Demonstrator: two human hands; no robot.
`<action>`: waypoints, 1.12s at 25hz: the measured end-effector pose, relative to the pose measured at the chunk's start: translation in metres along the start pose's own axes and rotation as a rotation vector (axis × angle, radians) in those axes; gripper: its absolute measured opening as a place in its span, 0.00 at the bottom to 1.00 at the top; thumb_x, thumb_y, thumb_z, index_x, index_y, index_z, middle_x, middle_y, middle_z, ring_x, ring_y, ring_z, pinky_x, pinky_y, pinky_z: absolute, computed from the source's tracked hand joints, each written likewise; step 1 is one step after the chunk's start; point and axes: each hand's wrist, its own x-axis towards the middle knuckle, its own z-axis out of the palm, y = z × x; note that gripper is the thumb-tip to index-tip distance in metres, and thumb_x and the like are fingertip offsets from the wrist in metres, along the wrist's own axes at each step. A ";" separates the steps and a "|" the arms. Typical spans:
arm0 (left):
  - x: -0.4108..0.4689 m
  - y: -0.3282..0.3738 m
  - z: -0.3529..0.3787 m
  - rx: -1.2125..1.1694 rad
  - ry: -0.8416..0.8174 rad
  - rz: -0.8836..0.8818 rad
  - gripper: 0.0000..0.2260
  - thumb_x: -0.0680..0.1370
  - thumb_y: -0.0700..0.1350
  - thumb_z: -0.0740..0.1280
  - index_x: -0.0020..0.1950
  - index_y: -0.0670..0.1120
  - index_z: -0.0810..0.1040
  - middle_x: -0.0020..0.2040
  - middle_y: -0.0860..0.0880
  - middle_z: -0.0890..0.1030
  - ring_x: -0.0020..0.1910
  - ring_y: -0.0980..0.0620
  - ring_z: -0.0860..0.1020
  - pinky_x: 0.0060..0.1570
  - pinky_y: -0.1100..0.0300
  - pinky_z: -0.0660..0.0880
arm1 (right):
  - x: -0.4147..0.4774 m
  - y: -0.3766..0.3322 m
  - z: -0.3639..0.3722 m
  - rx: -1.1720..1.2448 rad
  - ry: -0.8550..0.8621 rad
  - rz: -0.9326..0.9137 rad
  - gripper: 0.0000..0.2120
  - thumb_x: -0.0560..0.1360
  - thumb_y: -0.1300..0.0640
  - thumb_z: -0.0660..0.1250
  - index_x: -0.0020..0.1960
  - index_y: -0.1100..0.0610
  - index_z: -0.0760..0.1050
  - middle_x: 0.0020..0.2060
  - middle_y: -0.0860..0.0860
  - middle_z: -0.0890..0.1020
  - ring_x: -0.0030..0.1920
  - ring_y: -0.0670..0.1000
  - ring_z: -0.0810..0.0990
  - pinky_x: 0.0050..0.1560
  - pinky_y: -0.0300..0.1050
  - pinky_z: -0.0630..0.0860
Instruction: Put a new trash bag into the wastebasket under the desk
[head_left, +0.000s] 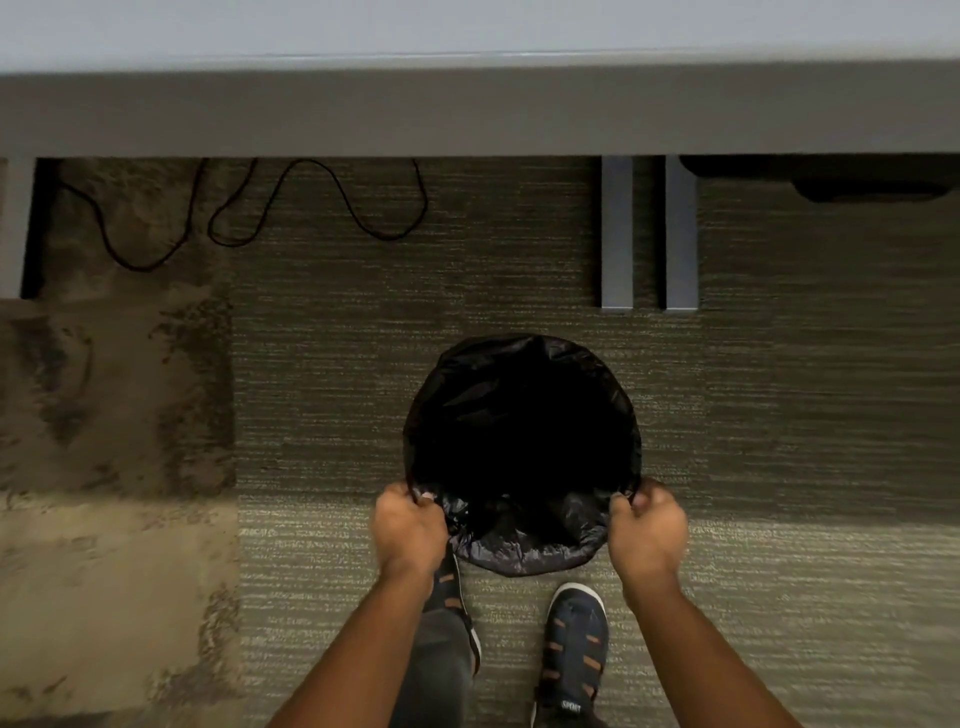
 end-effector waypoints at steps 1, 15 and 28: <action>0.002 0.002 -0.001 -0.003 0.002 0.006 0.06 0.81 0.34 0.67 0.46 0.42 0.80 0.40 0.43 0.84 0.36 0.42 0.82 0.40 0.44 0.84 | -0.001 -0.004 -0.001 0.003 0.000 -0.017 0.11 0.79 0.63 0.71 0.40 0.57 0.72 0.31 0.48 0.76 0.31 0.47 0.75 0.31 0.39 0.70; 0.080 0.141 -0.007 -0.117 -0.085 0.131 0.07 0.82 0.36 0.67 0.54 0.36 0.84 0.52 0.33 0.88 0.50 0.33 0.89 0.47 0.33 0.87 | 0.073 -0.143 0.025 -0.059 -0.013 -0.258 0.08 0.76 0.60 0.68 0.50 0.61 0.85 0.32 0.50 0.80 0.30 0.49 0.77 0.28 0.34 0.63; 0.095 0.143 -0.009 -0.108 -0.138 0.061 0.15 0.85 0.42 0.68 0.70 0.37 0.80 0.62 0.36 0.84 0.56 0.37 0.85 0.49 0.43 0.86 | 0.080 -0.152 0.027 -0.093 -0.104 -0.293 0.21 0.82 0.51 0.68 0.69 0.63 0.76 0.58 0.62 0.85 0.55 0.62 0.84 0.39 0.38 0.72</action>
